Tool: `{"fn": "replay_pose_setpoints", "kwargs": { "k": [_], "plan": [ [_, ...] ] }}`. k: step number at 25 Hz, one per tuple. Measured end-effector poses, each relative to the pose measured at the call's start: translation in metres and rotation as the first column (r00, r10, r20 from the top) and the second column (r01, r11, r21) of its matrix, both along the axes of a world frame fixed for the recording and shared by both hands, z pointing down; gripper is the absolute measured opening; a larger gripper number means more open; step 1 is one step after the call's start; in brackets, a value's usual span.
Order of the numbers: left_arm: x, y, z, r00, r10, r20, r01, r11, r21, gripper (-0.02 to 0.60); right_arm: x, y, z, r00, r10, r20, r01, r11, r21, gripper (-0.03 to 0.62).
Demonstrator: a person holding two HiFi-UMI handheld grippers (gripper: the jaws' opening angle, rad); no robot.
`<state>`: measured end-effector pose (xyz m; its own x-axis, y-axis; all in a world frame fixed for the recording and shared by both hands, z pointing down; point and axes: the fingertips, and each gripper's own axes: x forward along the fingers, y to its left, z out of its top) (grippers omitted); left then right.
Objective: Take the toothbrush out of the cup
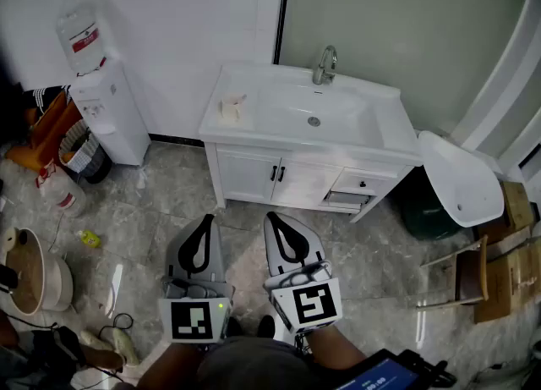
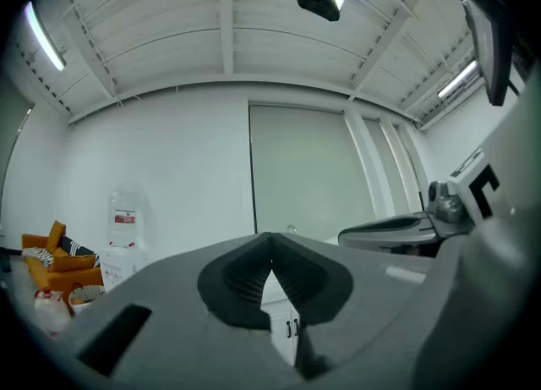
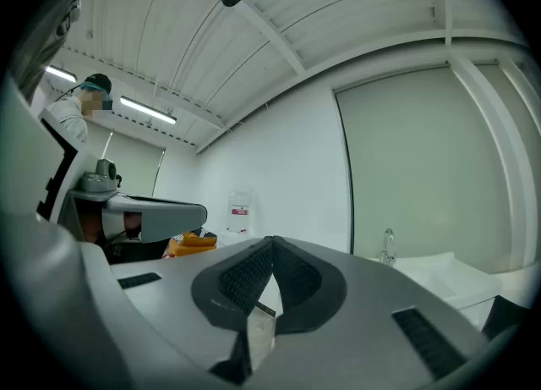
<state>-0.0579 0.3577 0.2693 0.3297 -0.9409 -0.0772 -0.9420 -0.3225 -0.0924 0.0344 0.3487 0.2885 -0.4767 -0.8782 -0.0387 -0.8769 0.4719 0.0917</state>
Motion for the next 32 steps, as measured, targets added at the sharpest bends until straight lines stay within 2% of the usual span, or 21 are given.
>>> {"fn": "replay_pose_setpoints", "kwargs": {
  "k": [7,11,20,23,26,32],
  "plan": [
    [0.013,-0.003,0.001,1.0,-0.006,-0.001,0.006,1.0,0.003,0.011,0.012,-0.004,0.003,1.0,-0.011,0.008,0.011,1.0,-0.014,0.014],
    [0.025,-0.003,-0.001,1.0,-0.014,0.006,0.014,1.0,0.005,0.011,0.025,-0.005,0.007,1.0,-0.017,0.005,0.017,0.997,-0.071,0.015],
    [0.023,-0.002,0.014,0.999,-0.052,0.018,0.052,0.998,-0.019,0.011,0.038,-0.014,0.017,1.0,-0.018,0.022,0.019,0.999,-0.047,0.015],
    [0.015,-0.016,0.023,0.998,-0.061,-0.003,0.061,0.997,-0.037,0.011,0.032,-0.025,0.026,1.0,-0.02,0.013,0.02,0.998,-0.059,0.015],
    [0.006,-0.036,0.033,0.998,-0.058,-0.006,0.058,0.997,-0.052,0.011,0.027,-0.042,0.039,1.0,-0.005,-0.013,0.003,0.993,-0.12,0.015],
    [-0.018,-0.108,0.042,0.999,-0.038,-0.016,0.037,0.996,-0.076,0.011,0.004,-0.106,0.038,1.0,0.002,0.014,-0.001,0.997,-0.076,0.015]
  ]
}}
